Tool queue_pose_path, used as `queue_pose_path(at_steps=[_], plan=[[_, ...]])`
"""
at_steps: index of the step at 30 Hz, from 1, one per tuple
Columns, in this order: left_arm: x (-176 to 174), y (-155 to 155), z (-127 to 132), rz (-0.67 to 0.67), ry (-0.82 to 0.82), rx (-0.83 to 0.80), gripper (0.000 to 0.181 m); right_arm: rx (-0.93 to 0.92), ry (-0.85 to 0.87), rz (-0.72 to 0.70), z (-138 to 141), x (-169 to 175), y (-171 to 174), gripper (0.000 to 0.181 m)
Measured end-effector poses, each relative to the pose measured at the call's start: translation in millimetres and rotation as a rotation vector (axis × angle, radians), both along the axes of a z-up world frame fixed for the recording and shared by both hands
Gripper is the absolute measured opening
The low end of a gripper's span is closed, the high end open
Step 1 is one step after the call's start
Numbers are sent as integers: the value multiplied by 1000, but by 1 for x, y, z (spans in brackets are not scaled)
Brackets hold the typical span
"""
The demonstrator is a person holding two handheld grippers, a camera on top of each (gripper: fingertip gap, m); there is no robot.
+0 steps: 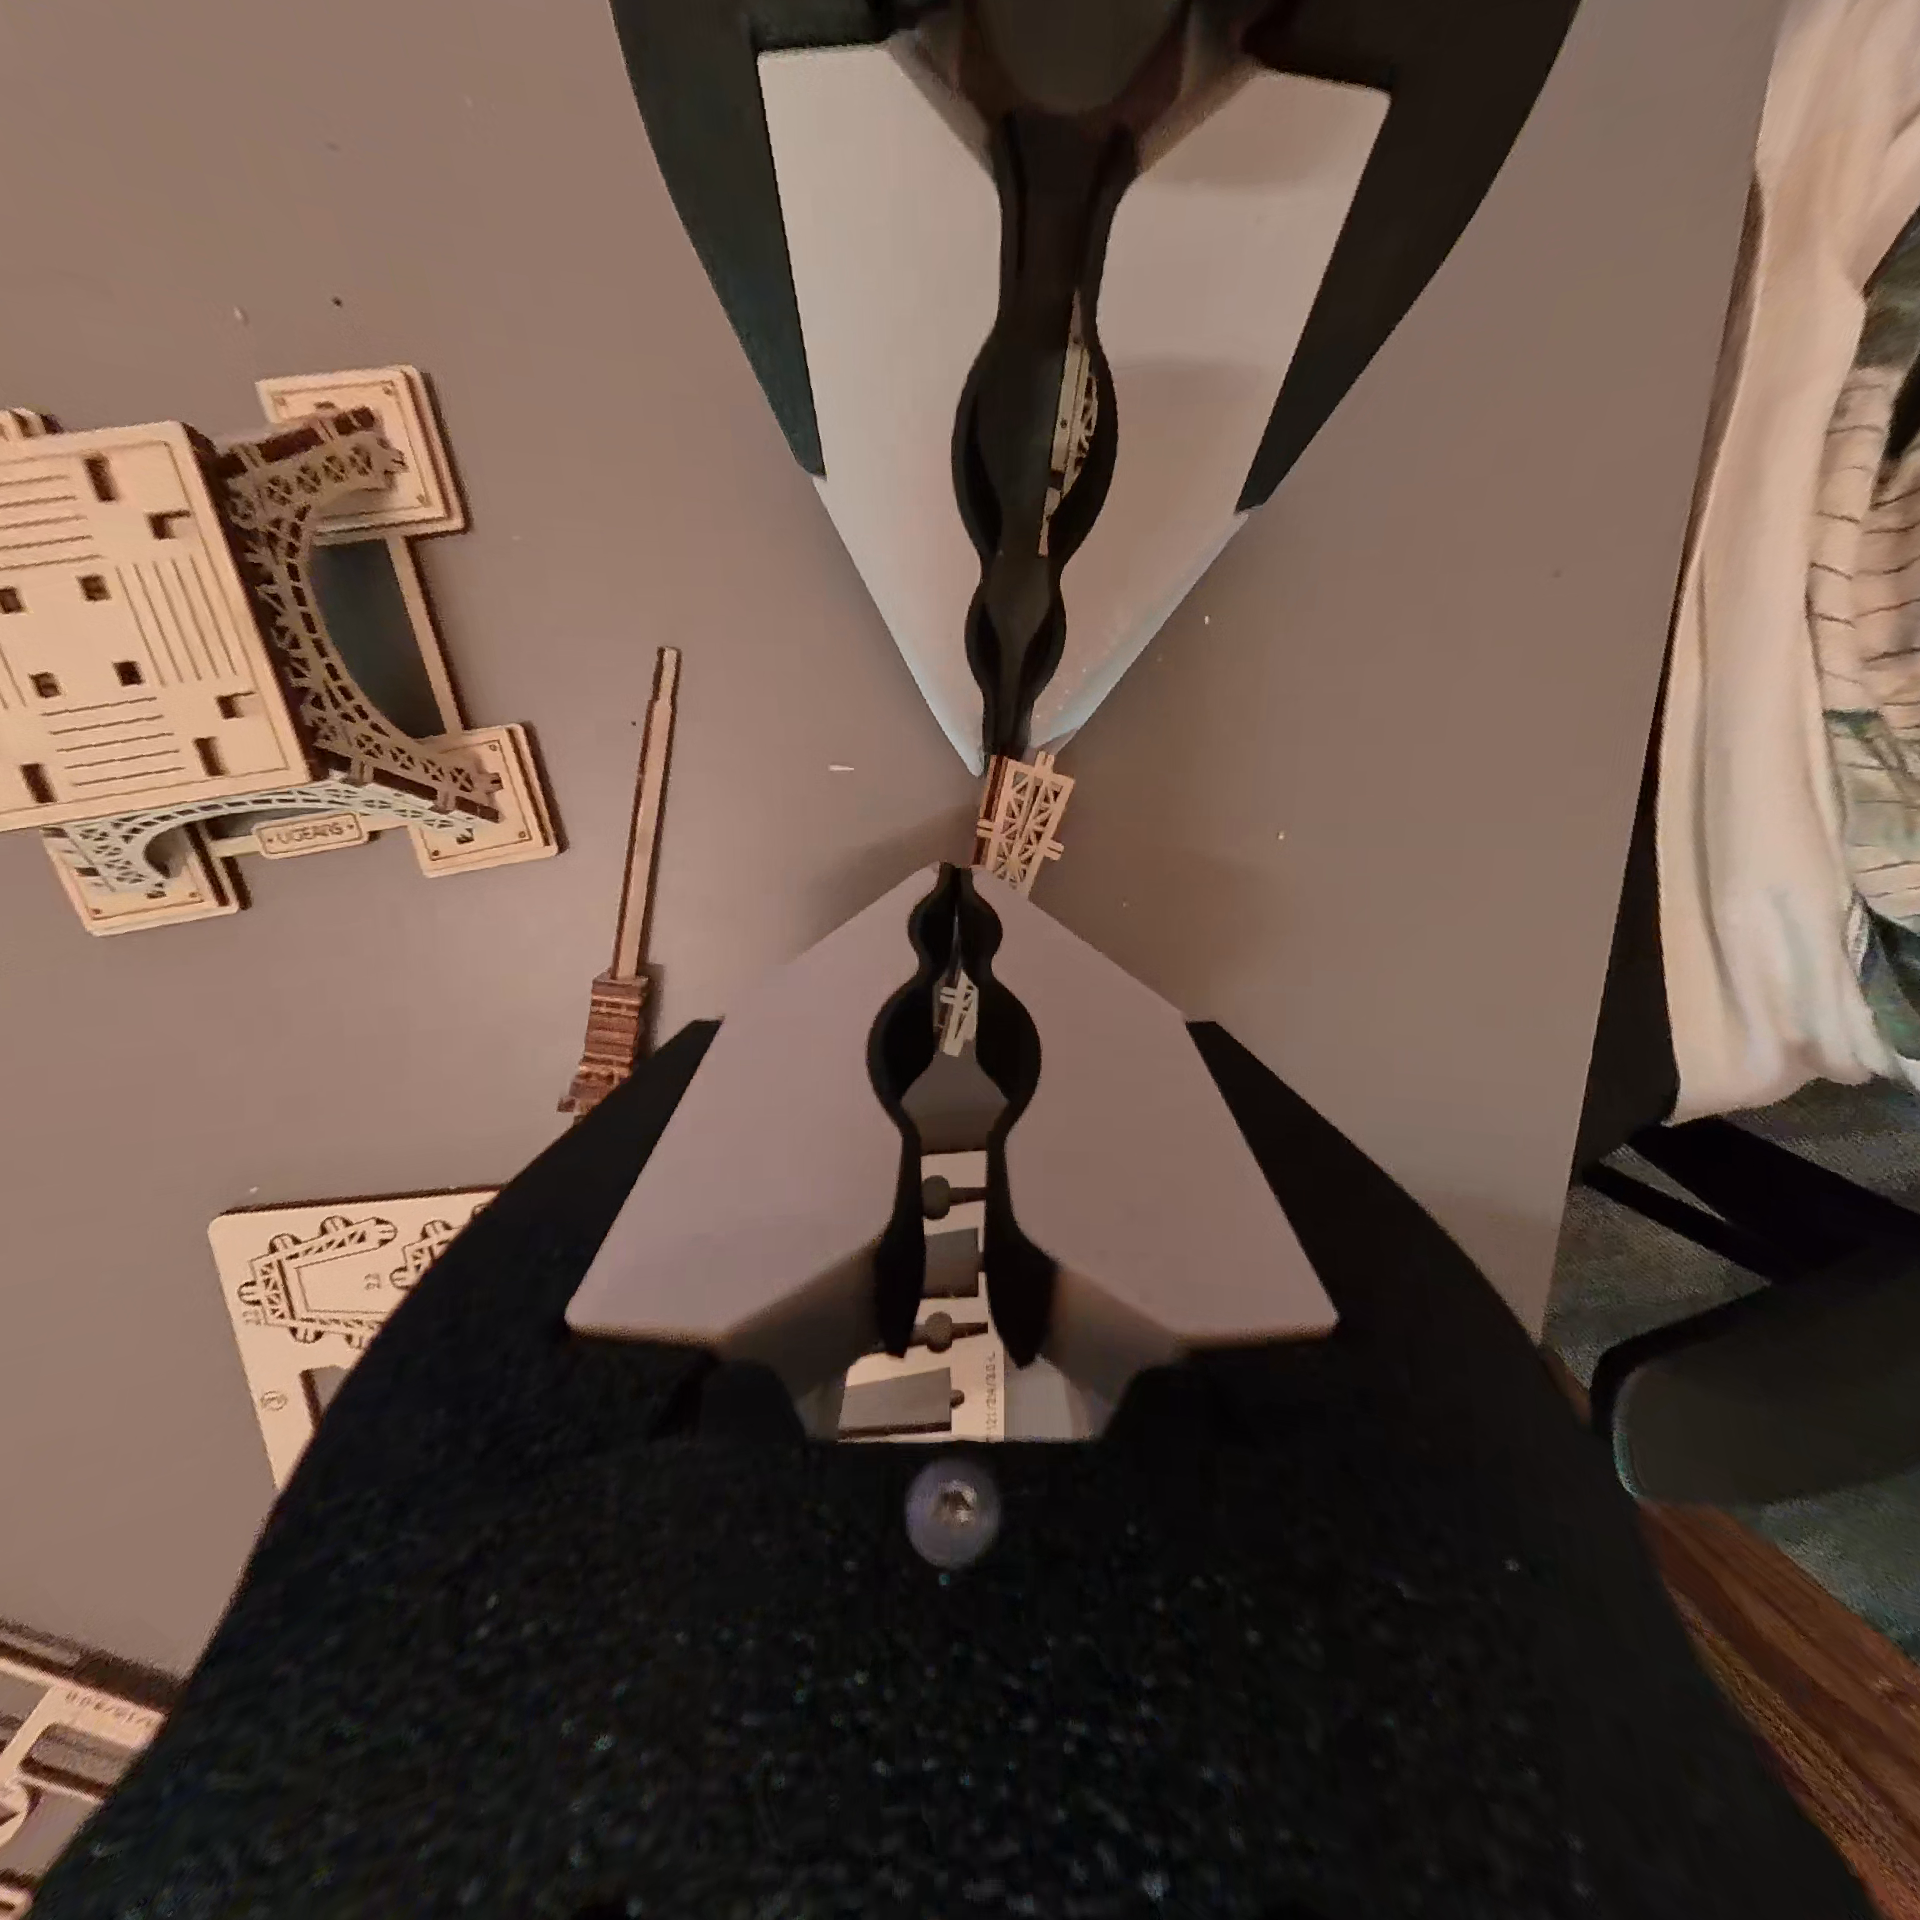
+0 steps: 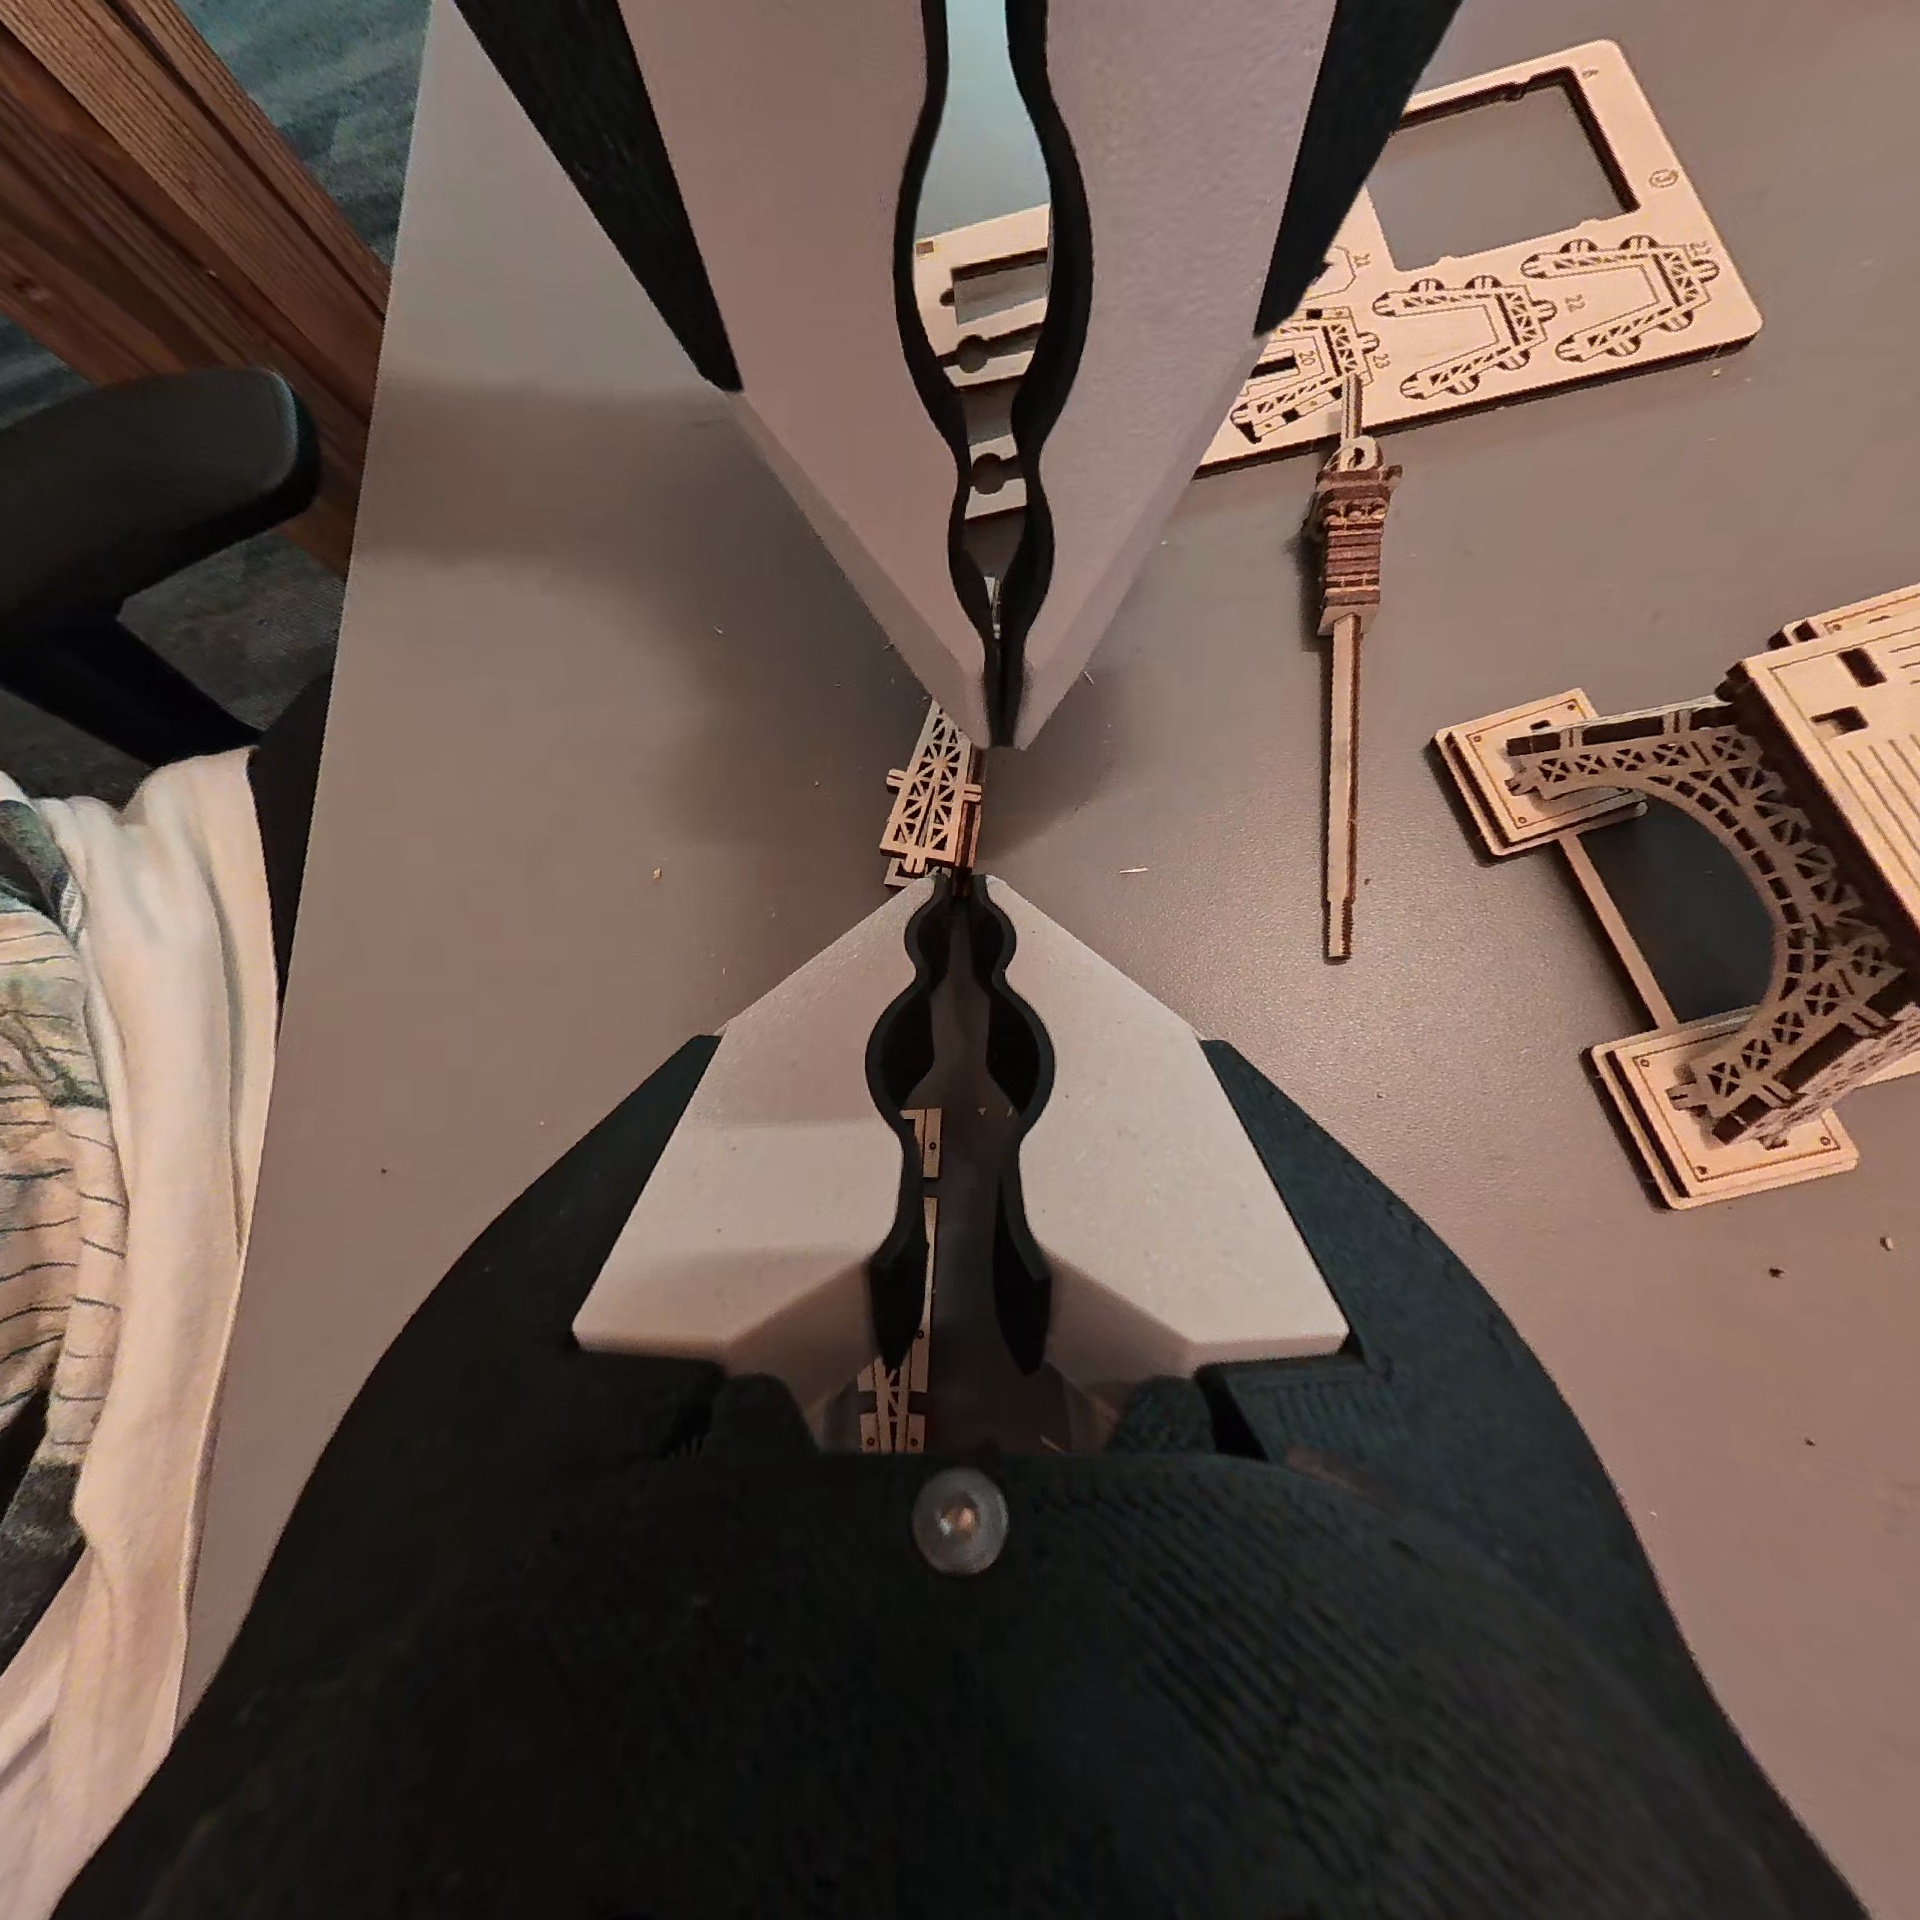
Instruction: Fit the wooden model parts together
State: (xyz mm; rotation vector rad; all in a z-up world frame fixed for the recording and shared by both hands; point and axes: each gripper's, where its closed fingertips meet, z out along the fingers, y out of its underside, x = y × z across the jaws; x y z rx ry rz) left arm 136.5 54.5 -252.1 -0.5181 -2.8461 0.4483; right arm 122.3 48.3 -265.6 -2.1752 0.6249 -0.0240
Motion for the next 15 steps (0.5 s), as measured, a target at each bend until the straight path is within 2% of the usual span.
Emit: queue_pose_path(at_steps=[15], plan=[[0, 2, -2, -31, -66, 60, 0, 4, 6, 2, 0, 0, 0, 1]])
